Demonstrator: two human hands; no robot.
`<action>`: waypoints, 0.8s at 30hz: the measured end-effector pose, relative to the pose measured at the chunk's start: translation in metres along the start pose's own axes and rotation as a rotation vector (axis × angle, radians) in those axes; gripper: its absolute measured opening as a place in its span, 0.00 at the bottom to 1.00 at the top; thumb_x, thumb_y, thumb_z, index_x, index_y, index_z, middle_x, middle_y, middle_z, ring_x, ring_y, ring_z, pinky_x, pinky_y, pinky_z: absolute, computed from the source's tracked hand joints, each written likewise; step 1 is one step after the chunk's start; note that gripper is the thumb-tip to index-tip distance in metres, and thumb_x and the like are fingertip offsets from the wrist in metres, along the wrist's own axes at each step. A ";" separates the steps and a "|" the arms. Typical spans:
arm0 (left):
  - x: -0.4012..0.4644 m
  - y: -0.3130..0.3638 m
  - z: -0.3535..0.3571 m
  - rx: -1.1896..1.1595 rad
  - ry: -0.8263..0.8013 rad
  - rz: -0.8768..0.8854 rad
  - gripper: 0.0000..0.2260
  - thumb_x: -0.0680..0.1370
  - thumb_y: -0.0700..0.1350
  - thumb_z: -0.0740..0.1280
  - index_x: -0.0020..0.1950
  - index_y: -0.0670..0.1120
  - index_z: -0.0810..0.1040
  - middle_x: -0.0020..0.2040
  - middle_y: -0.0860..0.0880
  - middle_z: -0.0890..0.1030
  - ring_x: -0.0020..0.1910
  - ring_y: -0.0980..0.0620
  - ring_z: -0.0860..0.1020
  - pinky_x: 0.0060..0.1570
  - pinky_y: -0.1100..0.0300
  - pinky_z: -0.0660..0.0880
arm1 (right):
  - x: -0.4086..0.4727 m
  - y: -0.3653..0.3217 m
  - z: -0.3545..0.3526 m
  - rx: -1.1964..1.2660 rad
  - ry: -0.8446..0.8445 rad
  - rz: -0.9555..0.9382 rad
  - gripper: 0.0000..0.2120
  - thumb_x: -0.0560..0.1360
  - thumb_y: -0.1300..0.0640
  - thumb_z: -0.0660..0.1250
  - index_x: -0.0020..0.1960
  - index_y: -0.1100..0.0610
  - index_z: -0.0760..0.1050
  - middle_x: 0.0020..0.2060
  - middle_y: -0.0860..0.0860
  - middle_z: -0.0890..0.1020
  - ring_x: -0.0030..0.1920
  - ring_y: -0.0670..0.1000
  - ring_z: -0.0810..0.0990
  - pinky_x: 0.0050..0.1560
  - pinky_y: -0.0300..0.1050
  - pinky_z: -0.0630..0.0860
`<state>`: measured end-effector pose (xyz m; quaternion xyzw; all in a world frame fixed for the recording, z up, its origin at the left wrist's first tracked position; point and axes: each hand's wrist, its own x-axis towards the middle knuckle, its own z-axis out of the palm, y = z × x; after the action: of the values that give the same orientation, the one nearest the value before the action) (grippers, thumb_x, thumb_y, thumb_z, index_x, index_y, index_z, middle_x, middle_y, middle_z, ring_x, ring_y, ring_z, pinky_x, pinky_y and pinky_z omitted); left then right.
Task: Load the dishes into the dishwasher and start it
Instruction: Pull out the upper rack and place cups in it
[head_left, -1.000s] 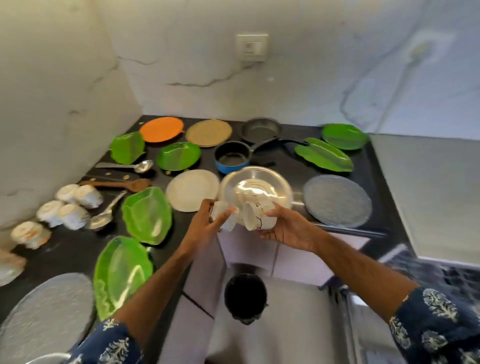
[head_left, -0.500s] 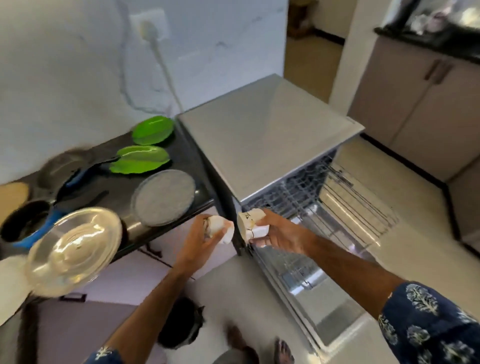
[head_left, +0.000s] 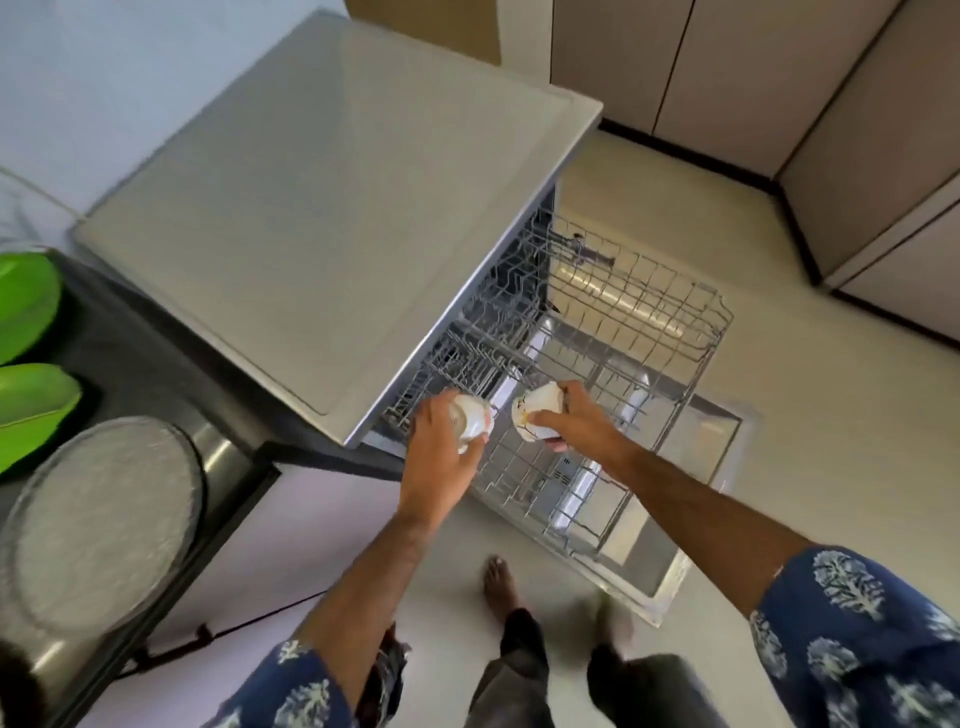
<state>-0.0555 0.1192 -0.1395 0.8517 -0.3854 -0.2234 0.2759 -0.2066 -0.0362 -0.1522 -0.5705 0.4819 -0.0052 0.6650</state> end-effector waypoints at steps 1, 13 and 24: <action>0.014 -0.002 0.008 0.064 0.011 -0.015 0.28 0.75 0.45 0.75 0.71 0.48 0.67 0.64 0.45 0.71 0.60 0.48 0.74 0.56 0.56 0.75 | 0.011 0.007 0.001 -0.093 0.015 -0.050 0.33 0.74 0.53 0.74 0.72 0.55 0.60 0.60 0.54 0.75 0.49 0.52 0.81 0.39 0.46 0.82; 0.143 -0.075 0.068 0.599 0.074 -0.203 0.31 0.67 0.49 0.79 0.63 0.45 0.66 0.57 0.42 0.76 0.53 0.43 0.77 0.51 0.48 0.77 | 0.096 0.091 0.021 -0.586 -0.125 -0.477 0.39 0.70 0.47 0.75 0.75 0.46 0.58 0.66 0.51 0.68 0.57 0.57 0.78 0.53 0.53 0.79; 0.175 -0.106 0.061 0.887 -0.109 -0.362 0.34 0.69 0.45 0.78 0.70 0.44 0.64 0.64 0.40 0.76 0.63 0.40 0.75 0.66 0.46 0.64 | 0.111 0.101 0.031 -0.624 -0.146 -0.543 0.39 0.71 0.47 0.73 0.76 0.47 0.56 0.64 0.49 0.68 0.55 0.54 0.77 0.48 0.43 0.73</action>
<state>0.0699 0.0226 -0.2827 0.9277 -0.3030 -0.1260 -0.1779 -0.1817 -0.0400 -0.3033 -0.8498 0.2443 0.0064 0.4670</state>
